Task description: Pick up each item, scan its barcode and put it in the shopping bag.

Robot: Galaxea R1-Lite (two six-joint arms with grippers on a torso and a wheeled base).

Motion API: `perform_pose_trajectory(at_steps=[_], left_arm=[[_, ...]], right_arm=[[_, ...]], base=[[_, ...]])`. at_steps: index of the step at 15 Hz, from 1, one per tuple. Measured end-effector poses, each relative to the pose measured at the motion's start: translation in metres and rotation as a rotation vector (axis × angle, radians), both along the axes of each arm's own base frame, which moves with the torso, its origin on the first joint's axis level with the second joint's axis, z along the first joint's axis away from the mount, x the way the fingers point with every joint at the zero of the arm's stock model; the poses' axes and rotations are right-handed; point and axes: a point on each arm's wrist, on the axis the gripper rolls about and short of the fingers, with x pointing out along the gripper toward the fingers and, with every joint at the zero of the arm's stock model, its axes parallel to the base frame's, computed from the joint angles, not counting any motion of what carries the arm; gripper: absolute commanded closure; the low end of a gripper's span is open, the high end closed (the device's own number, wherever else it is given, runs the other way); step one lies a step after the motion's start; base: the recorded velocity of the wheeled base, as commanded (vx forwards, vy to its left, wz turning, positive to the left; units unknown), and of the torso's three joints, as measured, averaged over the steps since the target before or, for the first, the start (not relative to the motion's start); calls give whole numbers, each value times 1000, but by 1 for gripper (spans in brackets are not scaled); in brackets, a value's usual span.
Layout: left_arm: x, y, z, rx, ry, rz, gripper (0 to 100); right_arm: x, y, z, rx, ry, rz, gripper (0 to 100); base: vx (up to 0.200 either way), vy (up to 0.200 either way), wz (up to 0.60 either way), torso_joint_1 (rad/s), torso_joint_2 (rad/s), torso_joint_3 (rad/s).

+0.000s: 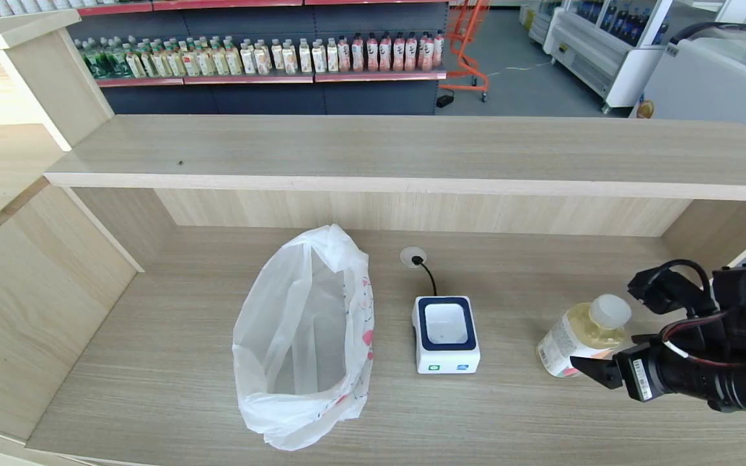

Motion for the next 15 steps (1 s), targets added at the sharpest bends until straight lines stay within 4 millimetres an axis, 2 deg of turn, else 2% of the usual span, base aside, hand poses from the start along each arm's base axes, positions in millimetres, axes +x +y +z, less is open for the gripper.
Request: perform_pose_trajectory(at_steps=[3,6,11,15], left_arm=[[0,0,0,0,0,0,0],[0,0,0,0,0,0,0],[0,0,0,0,0,0,0],[0,0,0,0,0,0,0]], right_arm=[[7,12,-17,-14,1,28,0],[18,20,-25,-14,-49,32,0],[39,36,-40,18,-168,-89,0],[45,41,-51,10,-158,-90,0]], base=[[0,0,0,0,0,0],[0,0,0,0,0,0],[0,0,0,0,0,0],[0,0,0,0,0,0]])
